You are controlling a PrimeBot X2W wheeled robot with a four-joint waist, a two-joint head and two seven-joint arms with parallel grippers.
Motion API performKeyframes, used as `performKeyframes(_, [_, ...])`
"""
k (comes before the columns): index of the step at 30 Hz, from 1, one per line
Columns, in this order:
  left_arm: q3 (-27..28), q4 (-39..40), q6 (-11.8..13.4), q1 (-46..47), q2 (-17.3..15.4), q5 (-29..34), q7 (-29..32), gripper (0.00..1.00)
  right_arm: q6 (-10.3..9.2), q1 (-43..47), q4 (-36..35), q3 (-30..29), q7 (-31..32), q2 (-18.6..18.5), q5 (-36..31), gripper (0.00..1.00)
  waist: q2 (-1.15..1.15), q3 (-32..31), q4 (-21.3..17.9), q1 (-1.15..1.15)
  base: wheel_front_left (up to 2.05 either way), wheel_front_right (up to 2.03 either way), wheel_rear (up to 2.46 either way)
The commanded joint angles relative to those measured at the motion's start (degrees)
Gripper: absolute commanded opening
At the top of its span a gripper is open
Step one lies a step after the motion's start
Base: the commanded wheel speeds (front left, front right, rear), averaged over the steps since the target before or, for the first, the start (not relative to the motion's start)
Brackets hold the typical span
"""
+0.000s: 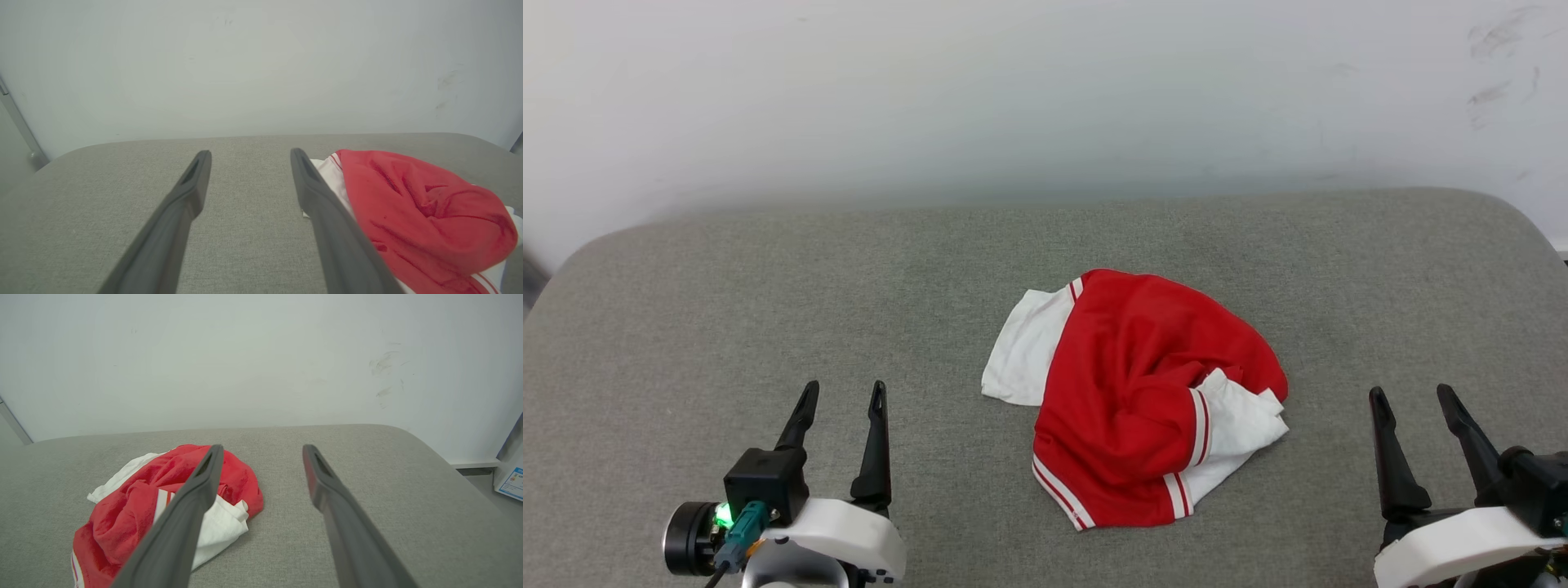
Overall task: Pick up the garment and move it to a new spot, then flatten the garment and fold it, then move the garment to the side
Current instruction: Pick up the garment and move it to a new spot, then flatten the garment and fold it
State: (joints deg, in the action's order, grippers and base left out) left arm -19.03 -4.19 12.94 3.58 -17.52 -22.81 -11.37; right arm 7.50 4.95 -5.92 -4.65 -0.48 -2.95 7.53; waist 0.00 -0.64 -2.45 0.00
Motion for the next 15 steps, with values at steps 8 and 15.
performKeyframes(8, [0.07, 2.65, 0.78, -1.11, -0.52, -0.36, 1.10, 1.00, -0.02, 0.11, -0.02, -0.01, 0.42, 0.11, -0.22, 1.00, 0.00, 0.17, -0.31, 0.00, 0.00, 0.00, 0.00])
performKeyframes(15, [0.02, 3.40, 1.32, -0.02, -0.44, -0.44, 1.62, 1.00, -0.02, -1.70, 3.19, -2.47, 9.02, 0.11, 2.48, 1.00, 0.00, 1.45, 0.03, 0.00, 0.00, 0.00, 0.00])
